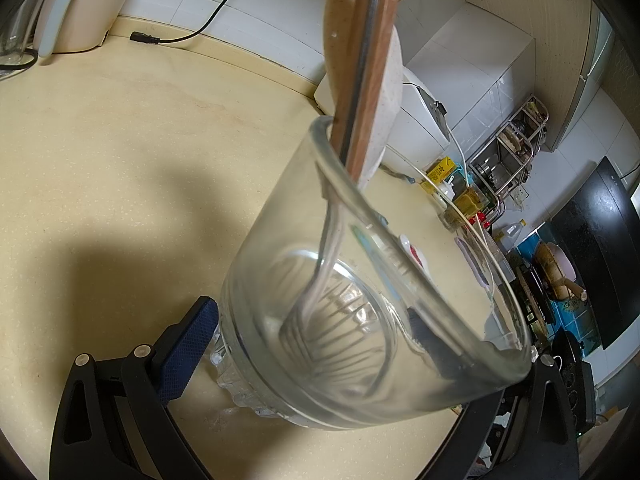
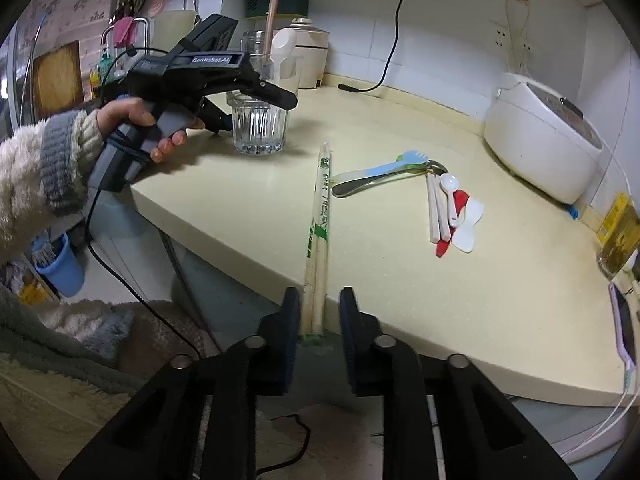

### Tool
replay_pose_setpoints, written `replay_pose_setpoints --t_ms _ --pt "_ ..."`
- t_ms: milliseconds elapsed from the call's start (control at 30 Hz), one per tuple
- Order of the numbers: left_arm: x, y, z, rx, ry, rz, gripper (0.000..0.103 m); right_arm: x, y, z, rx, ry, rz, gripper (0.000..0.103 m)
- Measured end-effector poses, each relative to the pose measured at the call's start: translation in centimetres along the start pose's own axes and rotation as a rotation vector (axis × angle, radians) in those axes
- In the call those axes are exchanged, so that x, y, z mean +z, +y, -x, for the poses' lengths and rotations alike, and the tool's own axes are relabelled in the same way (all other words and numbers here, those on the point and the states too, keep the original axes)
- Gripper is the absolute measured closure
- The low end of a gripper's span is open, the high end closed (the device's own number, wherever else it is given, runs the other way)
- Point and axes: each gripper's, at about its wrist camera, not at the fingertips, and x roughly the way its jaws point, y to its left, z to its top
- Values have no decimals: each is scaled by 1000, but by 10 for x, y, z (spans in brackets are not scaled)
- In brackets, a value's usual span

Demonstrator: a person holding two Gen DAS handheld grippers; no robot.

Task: Organize utensils
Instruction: 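Lift the wrapped chopsticks with the right gripper and carry toward the glass, then lower the wrapped chopsticks into the glass held by the left gripper and release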

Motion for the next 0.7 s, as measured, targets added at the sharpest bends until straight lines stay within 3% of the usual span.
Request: replay_pose_setpoints --t_ms 267,467,700 --pt "0 0 0 0 0 0 4 9 -7 6 39 -3 -52 92" --pt "0 0 0 0 0 0 4 31 -38 26 131 -92 -228 93" --pt "0 0 0 0 0 0 4 64 -55 43 122 -214 -255 93"
